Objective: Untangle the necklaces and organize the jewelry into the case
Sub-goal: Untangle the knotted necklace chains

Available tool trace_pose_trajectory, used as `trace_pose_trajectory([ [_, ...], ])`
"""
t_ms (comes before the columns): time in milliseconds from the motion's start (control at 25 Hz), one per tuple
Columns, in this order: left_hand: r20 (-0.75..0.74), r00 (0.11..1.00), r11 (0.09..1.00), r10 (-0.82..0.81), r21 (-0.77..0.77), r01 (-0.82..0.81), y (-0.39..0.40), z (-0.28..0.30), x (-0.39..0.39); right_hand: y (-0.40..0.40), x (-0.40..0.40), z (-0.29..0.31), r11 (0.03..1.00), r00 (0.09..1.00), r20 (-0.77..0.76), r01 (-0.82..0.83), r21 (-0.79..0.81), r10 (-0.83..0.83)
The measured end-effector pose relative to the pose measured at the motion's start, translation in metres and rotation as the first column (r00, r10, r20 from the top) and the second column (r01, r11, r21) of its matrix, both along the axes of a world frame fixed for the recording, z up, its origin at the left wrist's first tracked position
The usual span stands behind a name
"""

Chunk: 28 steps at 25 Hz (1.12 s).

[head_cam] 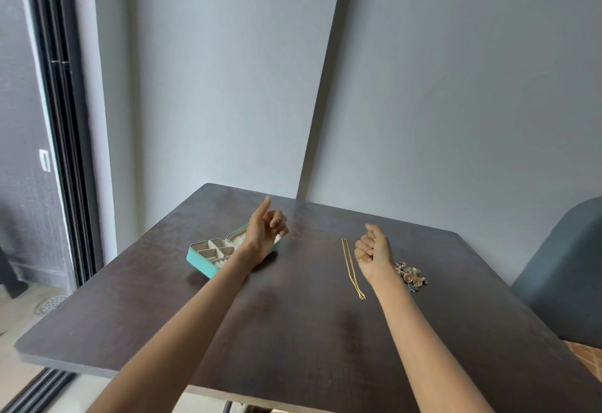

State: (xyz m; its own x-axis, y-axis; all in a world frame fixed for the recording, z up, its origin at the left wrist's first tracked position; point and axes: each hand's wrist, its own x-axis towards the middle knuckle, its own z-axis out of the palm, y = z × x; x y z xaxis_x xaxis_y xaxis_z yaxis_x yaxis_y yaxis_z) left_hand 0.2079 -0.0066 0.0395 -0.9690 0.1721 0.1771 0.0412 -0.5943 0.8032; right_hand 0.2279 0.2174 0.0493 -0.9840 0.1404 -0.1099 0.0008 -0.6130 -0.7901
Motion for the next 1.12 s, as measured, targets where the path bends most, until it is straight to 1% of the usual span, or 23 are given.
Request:
trace_pose_trajectory([
  [40, -0.096, 0.995, 0.981, 0.006, -0.192, -0.024, -0.005, 0.002, 0.000, 0.001, -0.001, 0.003, 1.000, 1.000, -0.002, 0.005, -0.007, -0.005],
  [80, -0.220, 0.975, 0.897, 0.000, -0.431, -0.097, -0.008, 0.003, 0.001, 0.003, -0.002, 0.005, 1.000, 1.000, -0.004, 0.010, -0.011, -0.010],
  [120, -0.332, 0.942, 0.712, -0.051, -0.673, -0.199, -0.012, 0.006, 0.003, 0.003, -0.002, 0.008, 1.000, 1.000, -0.009, 0.012, -0.013, -0.012],
  [160, -0.406, 0.906, 0.435, -0.122, -0.842, -0.319, -0.014, 0.008, 0.002, 0.002, -0.002, 0.010, 1.000, 1.000, -0.016, 0.011, -0.019, -0.011],
  [200, -0.452, 0.869, 0.136, -0.203, -0.891, -0.432, -0.016, 0.010, 0.001, 0.000, -0.002, 0.012, 0.999, 1.000, -0.025, 0.009, -0.034, -0.010],
  [240, -0.498, 0.825, -0.082, -0.268, -0.841, -0.535, -0.015, 0.011, 0.000, -0.002, -0.002, 0.013, 0.999, 0.999, -0.035, 0.006, -0.054, -0.008],
  [280, -0.546, 0.777, -0.210, -0.314, -0.758, -0.617, -0.014, 0.011, 0.000, -0.005, -0.002, 0.015, 0.998, 0.999, -0.045, 0.002, -0.071, -0.005],
  [320, -0.594, 0.732, -0.277, -0.335, -0.680, -0.679, -0.013, 0.008, -0.002, -0.007, -0.002, 0.015, 0.997, 0.998, -0.056, -0.002, -0.080, -0.003],
  [360, -0.632, 0.698, -0.313, -0.337, -0.624, -0.716, -0.012, 0.006, -0.001, -0.009, -0.002, 0.015, 0.997, 0.998, -0.065, -0.004, -0.083, -0.001],
  [520, -0.749, 0.586, -0.378, -0.309, -0.469, -0.798, -0.009, -0.005, 0.000, -0.012, -0.001, 0.016, 0.996, 0.997, -0.083, -0.014, -0.093, 0.006],
  [560, -0.758, 0.586, -0.357, -0.287, -0.483, -0.800, -0.007, -0.006, -0.002, -0.013, 0.000, 0.016, 0.995, 0.997, -0.082, -0.017, -0.097, 0.009],
  [640, -0.764, 0.583, -0.368, -0.277, -0.476, -0.799, 0.001, -0.009, 0.001, -0.016, 0.002, 0.014, 0.994, 0.997, -0.076, -0.030, -0.103, 0.023],
  [680, -0.764, 0.587, -0.404, -0.269, -0.464, -0.789, 0.007, -0.010, 0.004, -0.018, 0.003, 0.013, 0.994, 0.997, -0.071, -0.037, -0.105, 0.029],
  [720, -0.777, 0.577, -0.407, -0.253, -0.456, -0.792, 0.013, -0.010, 0.006, -0.020, 0.003, 0.011, 0.993, 0.997, -0.067, -0.041, -0.111, 0.033],
  [760, -0.777, 0.606, -0.321, -0.168, -0.539, -0.779, 0.019, -0.012, 0.006, -0.020, 0.002, 0.010, 0.992, 0.997, -0.065, -0.043, -0.119, 0.036],
  [800, -0.744, 0.667, -0.135, -0.043, -0.657, -0.741, 0.023, -0.013, 0.004, -0.020, 0.003, 0.008, 0.991, 0.997, -0.063, -0.042, -0.125, 0.034],
  [840, -0.621, 0.780, 0.189, 0.081, -0.759, -0.624, 0.027, -0.009, 0.007, -0.019, 0.004, 0.007, 0.991, 0.998, -0.061, -0.038, -0.126, 0.030],
  [880, -0.431, 0.886, 0.529, 0.169, -0.719, -0.451, 0.029, -0.003, 0.009, -0.017, 0.004, 0.005, 0.992, 0.998, -0.060, -0.034, -0.125, 0.026],
  [920, -0.247, 0.950, 0.787, 0.192, -0.539, -0.299, 0.028, 0.004, 0.010, -0.015, 0.005, 0.003, 0.992, 0.998, -0.061, -0.029, -0.124, 0.022],
  [960, -0.110, 0.982, 0.929, 0.150, -0.326, -0.178, 0.027, 0.013, 0.012, -0.012, 0.006, 0.002, 0.992, 0.998, -0.064, -0.023, -0.125, 0.015],
  [1000, -0.036, 0.995, 0.982, 0.091, -0.162, -0.095, 0.024, 0.021, 0.012, -0.010, 0.007, 0.002, 0.992, 0.997, -0.072, -0.017, -0.125, 0.008],
  [1040, 0.002, 1.000, 0.998, 0.024, -0.051, -0.024, 0.020, 0.027, 0.011, -0.009, 0.008, 0.001, 0.992, 0.997, -0.082, -0.012, -0.125, 0.002],
  [1120, 0.067, 0.995, 0.996, -0.072, 0.049, 0.069, 0.013, 0.033, 0.007, -0.007, 0.010, 0.000, 0.995, 0.993, -0.120, -0.004, -0.104, -0.008],
])
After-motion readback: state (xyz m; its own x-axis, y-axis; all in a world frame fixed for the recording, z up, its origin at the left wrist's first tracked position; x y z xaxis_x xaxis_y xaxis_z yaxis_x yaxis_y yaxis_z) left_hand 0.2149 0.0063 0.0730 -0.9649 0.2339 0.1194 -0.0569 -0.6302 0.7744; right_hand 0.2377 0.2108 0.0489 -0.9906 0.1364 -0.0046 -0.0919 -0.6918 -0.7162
